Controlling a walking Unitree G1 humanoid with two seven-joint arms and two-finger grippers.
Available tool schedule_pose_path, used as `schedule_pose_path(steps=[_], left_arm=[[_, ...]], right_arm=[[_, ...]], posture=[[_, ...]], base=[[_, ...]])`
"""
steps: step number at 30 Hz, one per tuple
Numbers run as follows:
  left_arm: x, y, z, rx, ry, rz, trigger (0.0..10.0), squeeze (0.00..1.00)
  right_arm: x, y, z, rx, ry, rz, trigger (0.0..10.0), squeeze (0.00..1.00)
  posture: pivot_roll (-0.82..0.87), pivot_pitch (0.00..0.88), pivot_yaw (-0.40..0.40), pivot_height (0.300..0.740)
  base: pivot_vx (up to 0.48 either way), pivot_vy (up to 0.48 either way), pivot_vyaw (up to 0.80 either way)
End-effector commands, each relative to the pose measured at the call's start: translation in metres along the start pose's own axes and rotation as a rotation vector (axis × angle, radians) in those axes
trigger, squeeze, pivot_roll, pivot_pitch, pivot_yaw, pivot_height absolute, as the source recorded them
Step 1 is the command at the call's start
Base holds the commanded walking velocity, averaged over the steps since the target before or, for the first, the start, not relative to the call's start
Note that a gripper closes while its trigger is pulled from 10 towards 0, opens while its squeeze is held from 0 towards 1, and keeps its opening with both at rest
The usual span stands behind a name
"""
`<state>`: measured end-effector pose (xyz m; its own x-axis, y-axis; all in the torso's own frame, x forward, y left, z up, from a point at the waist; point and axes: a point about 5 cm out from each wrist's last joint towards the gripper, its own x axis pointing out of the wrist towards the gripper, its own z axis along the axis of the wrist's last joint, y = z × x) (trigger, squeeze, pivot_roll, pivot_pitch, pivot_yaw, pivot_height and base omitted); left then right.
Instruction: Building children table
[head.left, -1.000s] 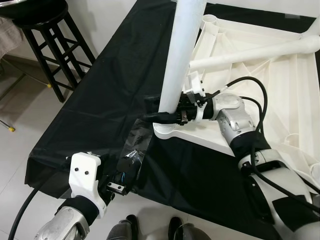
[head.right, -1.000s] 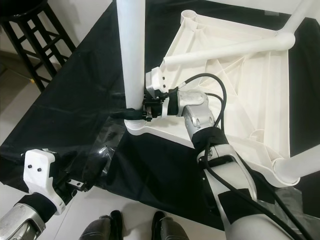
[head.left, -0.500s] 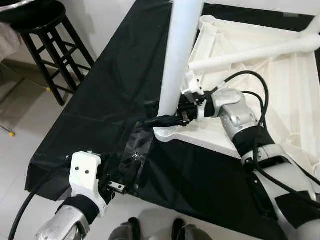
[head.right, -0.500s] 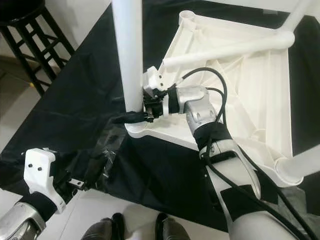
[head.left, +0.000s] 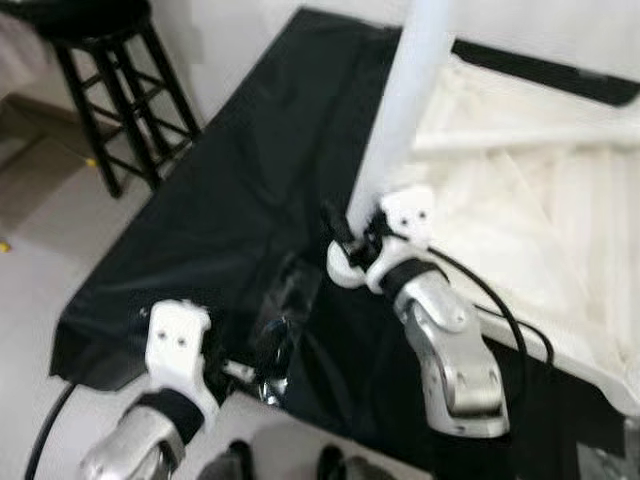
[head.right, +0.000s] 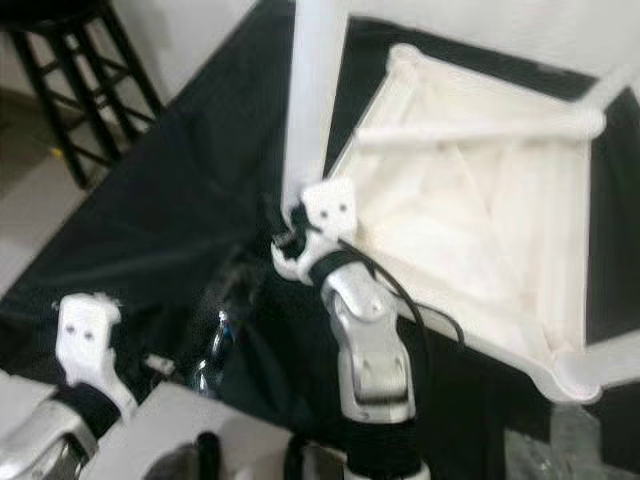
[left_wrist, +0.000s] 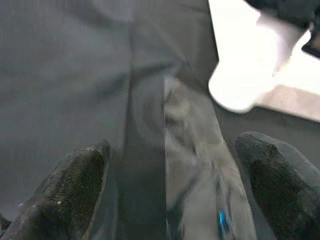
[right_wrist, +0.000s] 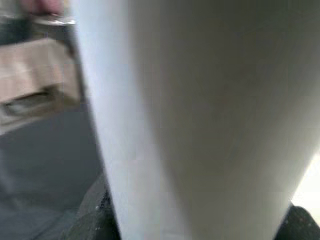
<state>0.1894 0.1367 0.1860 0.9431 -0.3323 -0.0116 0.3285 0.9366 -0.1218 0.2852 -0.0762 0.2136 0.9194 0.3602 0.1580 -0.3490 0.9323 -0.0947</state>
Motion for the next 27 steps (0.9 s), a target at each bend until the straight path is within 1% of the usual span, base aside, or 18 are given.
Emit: schedule_pose_path(steps=[1,2,7,8,12,13,14,16,17,18,19,20,21,22,24,25,26,27], left_arm=[[0.0,-0.001,-0.005,-0.012,0.02,-0.005,10.0,0.0],[0.002,-0.001,-0.006,-0.01,0.018,-0.011,10.0,0.0],[0.004,0.001,-0.006,0.011,0.011,-0.013,10.0,0.0],[0.006,0.002,-0.005,0.022,0.007,-0.014,10.0,0.0],[0.006,0.002,-0.005,0.022,0.007,-0.014,10.0,0.0],[0.007,0.003,-0.005,0.03,0.003,-0.017,10.0,0.0],[0.007,0.003,-0.005,0.03,0.003,-0.017,10.0,0.0],[0.012,0.008,-0.001,0.041,-0.014,-0.051,10.0,0.0],[0.012,0.008,-0.001,0.041,-0.014,-0.051,10.0,0.0],[0.015,0.011,0.003,0.047,-0.03,-0.07,10.0,0.0],[0.015,0.011,0.003,0.047,-0.03,-0.07,10.0,0.0],[0.02,0.014,0.01,0.047,-0.055,-0.092,10.0,0.0],[0.02,0.014,0.01,0.047,-0.055,-0.092,10.0,0.0],[0.027,0.018,0.022,0.044,-0.1,-0.137,10.0,0.0],[0.027,0.018,0.022,0.044,-0.1,-0.137,10.0,0.0],[0.034,0.019,0.035,0.042,-0.142,-0.201,10.0,0.0],[0.034,0.019,0.035,0.042,-0.142,-0.201,10.0,0.0],[0.039,0.018,0.046,0.043,-0.173,-0.27,10.0,0.0]], right_arm=[[-0.023,0.022,-0.083,0.152,0.413,-0.061,10.0,0.0],[-0.023,0.028,-0.085,0.152,0.403,-0.07,10.0,0.0],[-0.021,0.03,-0.088,0.138,0.399,-0.066,10.0,0.0],[-0.022,0.033,-0.085,0.145,0.411,-0.076,10.0,0.0],[-0.022,0.033,-0.085,0.145,0.411,-0.076,10.0,0.0],[-0.026,0.036,-0.079,0.142,0.432,-0.1,10.0,0.0],[-0.026,0.036,-0.079,0.142,0.432,-0.1,10.0,0.0],[-0.039,0.038,-0.068,0.152,0.458,-0.139,10.0,0.0],[-0.039,0.038,-0.068,0.152,0.458,-0.139,10.0,0.0],[-0.044,0.036,-0.064,0.155,0.459,-0.141,10.0,0.0],[-0.044,0.036,-0.064,0.155,0.459,-0.141,10.0,0.0],[-0.049,0.032,-0.061,0.16,0.459,-0.141,10.0,0.0],[-0.049,0.032,-0.061,0.16,0.459,-0.141,10.0,0.0],[-0.056,0.027,-0.059,0.164,0.468,-0.125,10.0,0.0],[-0.056,0.027,-0.059,0.164,0.468,-0.125,10.0,0.0],[-0.064,0.02,-0.057,0.17,0.478,-0.12,10.0,0.0],[-0.064,0.02,-0.057,0.17,0.478,-0.12,10.0,0.0],[-0.07,0.017,-0.055,0.187,0.495,-0.098,10.0,0.0]], posture=[[0.05,0.321,-0.068,0.74],[0.05,0.317,-0.069,0.74],[0.06,0.305,-0.072,0.74],[0.06,0.299,-0.065,0.74],[0.06,0.299,-0.065,0.74],[0.06,0.294,-0.06,0.74],[0.06,0.294,-0.06,0.74],[0.06,0.276,-0.043,0.74],[0.06,0.276,-0.043,0.74],[0.06,0.262,-0.036,0.74],[0.06,0.262,-0.036,0.74],[0.06,0.249,-0.03,0.74],[0.06,0.249,-0.03,0.74],[0.04,0.222,-0.016,0.74],[0.04,0.222,-0.016,0.74],[0.03,0.208,-0.008,0.74],[0.03,0.208,-0.008,0.74],[0.02,0.193,0.0,0.74]], base=[[0.0,0.0,0.0],[0.0,0.0,0.0],[0.0,0.0,0.0],[0.0,0.0,0.0],[0.0,0.0,0.0],[0.0,0.0,0.0],[0.0,0.0,0.0],[0.0,0.0,0.0],[0.0,0.0,0.0],[0.0,0.0,0.0],[0.0,0.0,0.0],[0.0,0.0,0.0],[0.0,0.0,0.0],[0.0,0.0,0.0],[0.0,0.0,0.0],[0.0,0.0,0.0],[0.0,0.0,0.0],[0.0,0.0,0.0]])
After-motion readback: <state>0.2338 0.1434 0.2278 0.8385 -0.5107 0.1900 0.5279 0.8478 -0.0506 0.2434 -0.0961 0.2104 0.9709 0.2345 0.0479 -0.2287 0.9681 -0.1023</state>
